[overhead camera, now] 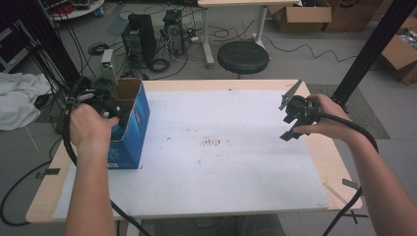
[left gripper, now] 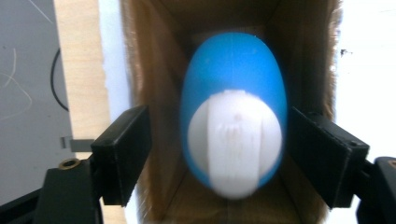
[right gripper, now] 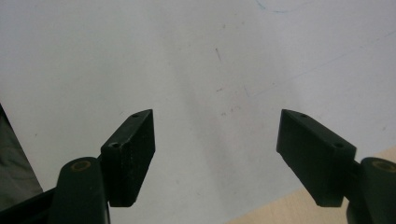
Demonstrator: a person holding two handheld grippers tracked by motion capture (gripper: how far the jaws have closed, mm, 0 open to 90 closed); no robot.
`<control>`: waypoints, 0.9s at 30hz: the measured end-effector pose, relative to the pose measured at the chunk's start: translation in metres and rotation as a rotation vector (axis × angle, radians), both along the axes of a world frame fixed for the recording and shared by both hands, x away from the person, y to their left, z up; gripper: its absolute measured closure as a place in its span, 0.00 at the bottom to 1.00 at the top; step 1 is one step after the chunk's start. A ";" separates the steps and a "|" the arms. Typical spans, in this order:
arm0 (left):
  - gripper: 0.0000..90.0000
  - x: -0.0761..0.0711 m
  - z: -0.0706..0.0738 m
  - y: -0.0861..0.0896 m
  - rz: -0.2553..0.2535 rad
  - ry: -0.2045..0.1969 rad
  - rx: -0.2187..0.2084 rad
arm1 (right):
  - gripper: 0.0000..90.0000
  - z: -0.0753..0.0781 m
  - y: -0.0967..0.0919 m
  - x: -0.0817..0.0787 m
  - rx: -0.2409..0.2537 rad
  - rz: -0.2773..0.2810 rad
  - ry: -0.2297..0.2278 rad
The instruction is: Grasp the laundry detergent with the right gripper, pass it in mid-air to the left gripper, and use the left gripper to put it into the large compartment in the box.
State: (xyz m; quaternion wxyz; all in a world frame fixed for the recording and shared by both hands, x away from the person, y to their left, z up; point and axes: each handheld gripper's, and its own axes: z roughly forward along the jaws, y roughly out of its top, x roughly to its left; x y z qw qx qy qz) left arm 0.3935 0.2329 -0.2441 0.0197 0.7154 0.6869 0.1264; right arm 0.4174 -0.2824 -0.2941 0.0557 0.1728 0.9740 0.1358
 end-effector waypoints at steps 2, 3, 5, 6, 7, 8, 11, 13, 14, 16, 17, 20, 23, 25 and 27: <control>0.23 -0.003 0.008 0.000 -0.016 -0.004 0.009 | 0.31 0.001 0.000 -0.001 0.005 -0.001 0.004; 0.22 -0.004 0.012 0.000 -0.022 -0.007 0.012 | 0.31 0.001 0.001 -0.002 0.009 0.000 0.004; 0.19 -0.007 0.020 -0.002 -0.039 -0.021 0.018 | 0.30 0.001 0.002 -0.003 0.008 0.002 0.008; 0.18 -0.009 0.024 -0.004 -0.053 -0.026 0.014 | 0.30 0.001 0.002 -0.004 0.007 0.001 0.010; 0.17 -0.010 0.028 -0.006 -0.066 -0.034 0.005 | 0.30 0.001 0.002 -0.004 0.007 0.003 0.011; 0.16 -0.011 0.032 -0.010 -0.089 -0.041 -0.003 | 0.30 0.001 0.002 -0.004 0.007 0.001 0.012; 0.12 -0.013 0.038 -0.022 -0.147 -0.053 -0.017 | 0.30 0.002 0.002 -0.003 0.014 0.001 0.012; 0.10 -0.013 0.039 -0.034 -0.204 -0.052 -0.022 | 0.29 0.004 0.002 -0.002 0.022 -0.005 0.015; 0.10 -0.013 0.039 -0.040 -0.236 -0.050 -0.035 | 0.29 0.005 0.002 -0.001 0.023 -0.002 0.013; 0.06 -0.012 0.037 -0.055 -0.301 -0.053 -0.045 | 0.29 0.007 0.002 0.001 0.026 -0.005 0.013; 0.05 -0.012 0.036 -0.060 -0.318 -0.057 -0.046 | 0.29 0.008 0.002 0.002 0.028 -0.006 0.012; 0.02 -0.010 0.031 -0.080 -0.390 -0.061 -0.052 | 0.29 0.010 0.002 0.003 0.035 -0.010 0.012; 0.01 -0.009 0.026 -0.096 -0.446 -0.071 -0.068 | 0.28 0.012 0.002 0.003 0.034 -0.011 0.012; 0.01 -0.009 0.022 -0.107 -0.480 -0.080 -0.084 | 0.28 0.013 0.002 0.003 0.035 -0.011 0.015; 0.01 -0.009 0.018 -0.120 -0.523 -0.080 -0.096 | 0.27 0.013 0.002 0.003 0.041 -0.010 0.012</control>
